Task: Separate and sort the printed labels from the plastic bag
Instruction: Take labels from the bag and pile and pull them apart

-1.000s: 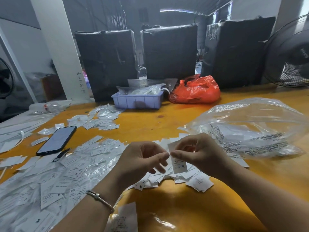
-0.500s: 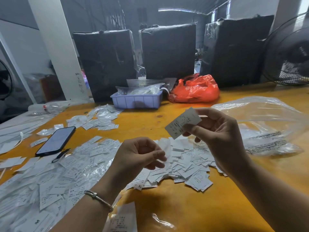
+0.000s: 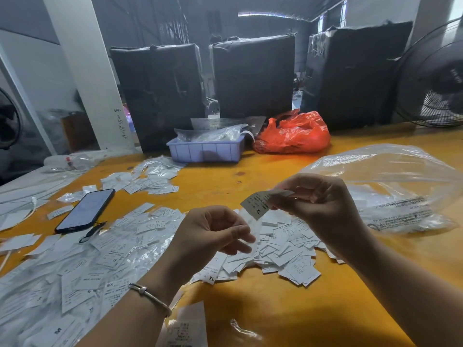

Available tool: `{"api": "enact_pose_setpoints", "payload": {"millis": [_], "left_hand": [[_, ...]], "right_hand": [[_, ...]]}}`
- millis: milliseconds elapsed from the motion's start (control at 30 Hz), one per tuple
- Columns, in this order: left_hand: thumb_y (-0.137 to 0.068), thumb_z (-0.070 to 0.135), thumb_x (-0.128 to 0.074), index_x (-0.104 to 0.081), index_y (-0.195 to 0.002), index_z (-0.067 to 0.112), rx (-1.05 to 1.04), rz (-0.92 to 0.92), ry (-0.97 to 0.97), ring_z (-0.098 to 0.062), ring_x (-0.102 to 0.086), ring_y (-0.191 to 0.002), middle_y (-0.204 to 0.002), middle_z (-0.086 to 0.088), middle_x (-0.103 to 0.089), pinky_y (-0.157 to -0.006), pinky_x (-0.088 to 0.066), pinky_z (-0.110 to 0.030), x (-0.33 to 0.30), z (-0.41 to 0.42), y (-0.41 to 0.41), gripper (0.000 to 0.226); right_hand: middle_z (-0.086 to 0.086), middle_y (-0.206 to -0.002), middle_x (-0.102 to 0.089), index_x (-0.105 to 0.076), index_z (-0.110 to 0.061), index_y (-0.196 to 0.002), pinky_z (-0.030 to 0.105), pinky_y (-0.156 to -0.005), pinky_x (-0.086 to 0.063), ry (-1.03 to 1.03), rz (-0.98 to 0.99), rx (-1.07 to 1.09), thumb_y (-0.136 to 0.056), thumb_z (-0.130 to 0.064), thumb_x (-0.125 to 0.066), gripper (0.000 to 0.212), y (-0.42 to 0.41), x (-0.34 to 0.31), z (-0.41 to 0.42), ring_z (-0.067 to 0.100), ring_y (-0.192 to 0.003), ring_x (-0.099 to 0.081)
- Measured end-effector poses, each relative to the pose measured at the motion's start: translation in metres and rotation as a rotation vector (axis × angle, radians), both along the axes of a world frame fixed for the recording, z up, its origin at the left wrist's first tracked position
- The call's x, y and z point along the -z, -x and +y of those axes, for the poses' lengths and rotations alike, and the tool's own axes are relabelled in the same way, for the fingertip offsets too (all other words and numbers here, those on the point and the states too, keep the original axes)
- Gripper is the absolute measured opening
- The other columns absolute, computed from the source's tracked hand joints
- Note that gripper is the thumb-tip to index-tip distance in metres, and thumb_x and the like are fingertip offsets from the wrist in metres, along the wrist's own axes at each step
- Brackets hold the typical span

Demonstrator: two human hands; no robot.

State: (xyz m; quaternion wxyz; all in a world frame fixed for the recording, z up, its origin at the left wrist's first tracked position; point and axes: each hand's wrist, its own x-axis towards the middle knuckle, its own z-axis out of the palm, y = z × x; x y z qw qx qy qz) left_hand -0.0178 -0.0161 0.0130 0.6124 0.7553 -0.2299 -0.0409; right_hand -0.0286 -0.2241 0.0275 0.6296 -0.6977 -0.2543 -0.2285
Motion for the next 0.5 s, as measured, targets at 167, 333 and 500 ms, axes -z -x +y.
{"api": "enact_pose_setpoints", "payload": {"millis": [167,333,500], "left_hand": [[-0.084,0.013,-0.068,-0.067,-0.091,-0.004,0.037,0.048,-0.015,-0.027,-0.074,-0.072,-0.083,-0.014,-0.076,-0.058,-0.057,-0.024,0.0002,0.0019,-0.0006,0.019],[-0.086,0.012,-0.067,-0.068,-0.090,0.001,0.059,0.060,-0.048,-0.027,-0.074,-0.072,-0.083,-0.013,-0.076,-0.058,-0.056,-0.024,0.0016,0.0015,-0.0011,0.012],[-0.087,0.008,-0.067,-0.067,-0.092,-0.001,0.060,0.078,-0.071,-0.027,-0.074,-0.072,-0.083,-0.013,-0.076,-0.057,-0.056,-0.023,0.0035,0.0002,-0.0028,0.010]], "right_hand": [[0.007,-0.070,-0.070,-0.072,-0.006,-0.074,0.019,-0.058,-0.046,0.007,0.066,-0.046,-0.072,-0.012,-0.076,0.008,-0.0024,0.0010,-0.0080,0.011,-0.066,-0.063],[0.008,-0.072,-0.069,-0.072,-0.015,-0.072,0.042,-0.061,-0.047,0.097,0.107,-0.020,-0.076,-0.008,-0.075,0.008,-0.0034,0.0048,-0.0092,0.036,-0.070,-0.058],[0.014,-0.075,-0.071,-0.070,-0.003,-0.074,0.042,-0.065,-0.052,0.158,0.179,0.015,-0.076,0.004,-0.070,0.008,-0.0064,0.0080,-0.0077,0.035,-0.071,-0.064]]}}
